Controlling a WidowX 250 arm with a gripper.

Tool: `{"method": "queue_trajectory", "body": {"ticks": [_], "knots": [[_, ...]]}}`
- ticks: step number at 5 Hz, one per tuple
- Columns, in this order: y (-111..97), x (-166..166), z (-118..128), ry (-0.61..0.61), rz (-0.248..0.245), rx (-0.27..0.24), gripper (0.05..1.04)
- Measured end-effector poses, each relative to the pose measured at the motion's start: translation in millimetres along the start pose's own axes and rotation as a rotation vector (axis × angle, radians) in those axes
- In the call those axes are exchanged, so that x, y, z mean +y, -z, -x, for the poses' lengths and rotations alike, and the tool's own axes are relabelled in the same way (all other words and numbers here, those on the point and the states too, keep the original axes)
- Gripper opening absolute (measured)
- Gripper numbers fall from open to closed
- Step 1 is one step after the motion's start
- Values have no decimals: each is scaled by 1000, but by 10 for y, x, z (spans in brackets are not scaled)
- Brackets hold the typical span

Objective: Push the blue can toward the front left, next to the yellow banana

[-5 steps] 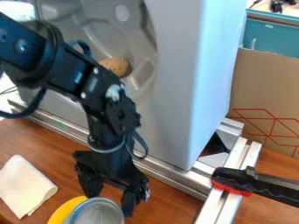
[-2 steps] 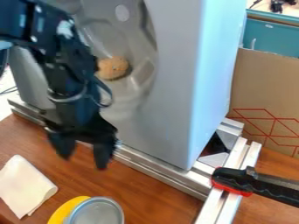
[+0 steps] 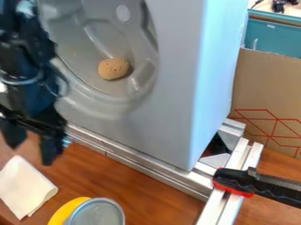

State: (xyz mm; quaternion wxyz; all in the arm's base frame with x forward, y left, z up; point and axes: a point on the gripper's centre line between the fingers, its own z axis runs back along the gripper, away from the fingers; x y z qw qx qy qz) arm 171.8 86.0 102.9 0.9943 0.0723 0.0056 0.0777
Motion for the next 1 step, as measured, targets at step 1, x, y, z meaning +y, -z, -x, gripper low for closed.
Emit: {"method": "queue_trajectory", "body": {"ticks": [1], "knots": [[24,199,124,-2,-24,53,999]]}}
